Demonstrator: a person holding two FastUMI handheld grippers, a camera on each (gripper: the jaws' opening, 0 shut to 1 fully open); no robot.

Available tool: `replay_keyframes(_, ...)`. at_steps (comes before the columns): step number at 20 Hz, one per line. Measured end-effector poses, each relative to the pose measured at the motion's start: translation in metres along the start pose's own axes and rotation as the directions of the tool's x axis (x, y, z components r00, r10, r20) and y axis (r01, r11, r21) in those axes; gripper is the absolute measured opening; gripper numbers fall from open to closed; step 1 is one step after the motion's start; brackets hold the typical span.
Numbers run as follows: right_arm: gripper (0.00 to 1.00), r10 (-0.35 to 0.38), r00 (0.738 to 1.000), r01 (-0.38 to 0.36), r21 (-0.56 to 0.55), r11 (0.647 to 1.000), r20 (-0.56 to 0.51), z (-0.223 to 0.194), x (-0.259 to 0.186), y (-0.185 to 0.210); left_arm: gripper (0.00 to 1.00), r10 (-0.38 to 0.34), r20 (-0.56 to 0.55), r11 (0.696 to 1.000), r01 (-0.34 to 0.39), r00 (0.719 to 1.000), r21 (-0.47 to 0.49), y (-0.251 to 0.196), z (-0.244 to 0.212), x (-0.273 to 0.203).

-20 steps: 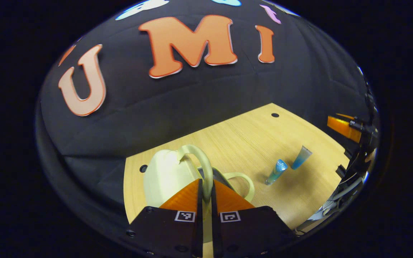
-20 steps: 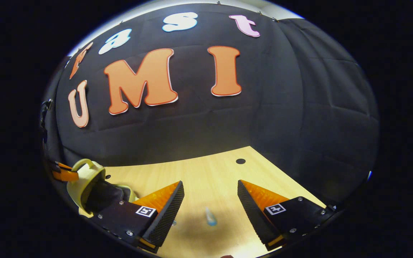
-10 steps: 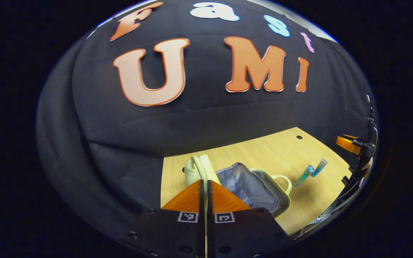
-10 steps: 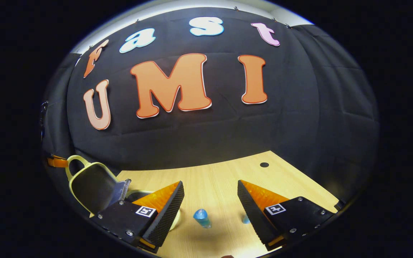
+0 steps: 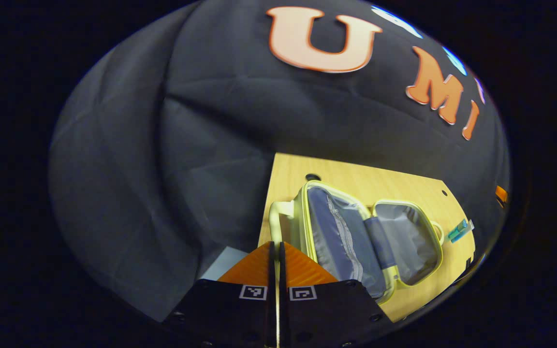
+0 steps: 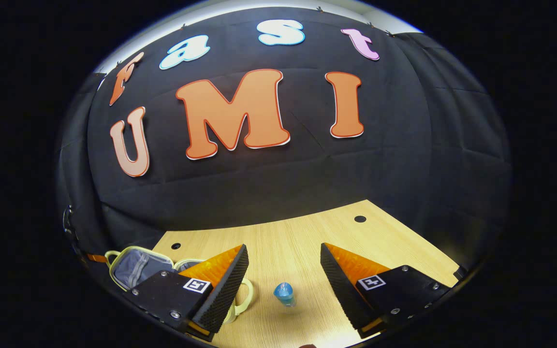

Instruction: First open the suitcase, pack the skin care products into it, and then close the suitcase.

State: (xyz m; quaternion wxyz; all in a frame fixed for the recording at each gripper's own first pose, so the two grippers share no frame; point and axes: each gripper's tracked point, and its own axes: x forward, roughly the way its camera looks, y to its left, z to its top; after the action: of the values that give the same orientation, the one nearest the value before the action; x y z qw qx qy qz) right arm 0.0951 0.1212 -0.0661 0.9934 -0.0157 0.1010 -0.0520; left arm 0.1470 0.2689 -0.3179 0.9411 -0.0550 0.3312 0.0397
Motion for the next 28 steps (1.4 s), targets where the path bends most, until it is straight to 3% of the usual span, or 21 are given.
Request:
replay_keyframes(3,0.95,-0.007,0.999,0.006,-0.016,1.000,-0.036,-0.008,0.005,0.004,0.02,0.013,-0.036,0.999,-0.014,0.999,-0.038,0.024,-0.036,0.033)
replay_keyframes(8,0.95,-0.021,0.999,0.020,-0.032,0.999,-0.047,-0.009,0.012,-0.002,0.01,0.078,-0.034,0.995,-0.080,0.996,-0.057,0.040,-0.035,0.038)
replay_keyframes(12,0.95,-0.037,0.998,0.035,-0.035,0.999,-0.041,-0.012,0.014,-0.021,0.01,0.030,0.106,0.999,-0.032,0.994,0.024,-0.028,0.017,0.000)
replay_keyframes(18,0.95,-0.009,1.000,0.007,-0.089,0.996,-0.019,-0.013,0.017,-0.052,0.02,-0.110,0.321,0.987,0.064,0.941,0.149,-0.209,0.100,-0.058)
replay_keyframes(20,0.95,0.015,1.000,-0.018,-0.110,0.994,-0.022,-0.014,0.018,-0.061,0.26,-0.174,0.374,0.976,0.109,0.911,0.189,-0.279,0.112,-0.074)
replay_keyframes(23,0.95,0.059,0.998,-0.061,-0.100,0.993,-0.028,-0.014,0.018,-0.074,0.75,-0.230,0.397,0.967,0.161,0.889,0.199,-0.363,0.102,-0.089)
replay_keyframes(25,0.95,0.076,0.997,-0.078,-0.110,0.991,-0.029,-0.014,0.020,-0.085,0.89,-0.222,0.415,0.971,0.162,0.883,0.175,-0.401,0.094,-0.093)
replay_keyframes(28,0.95,0.098,0.994,-0.102,-0.135,0.986,-0.037,-0.015,0.024,-0.104,1.00,-0.193,0.432,0.975,0.123,0.881,0.183,-0.442,0.074,-0.090)
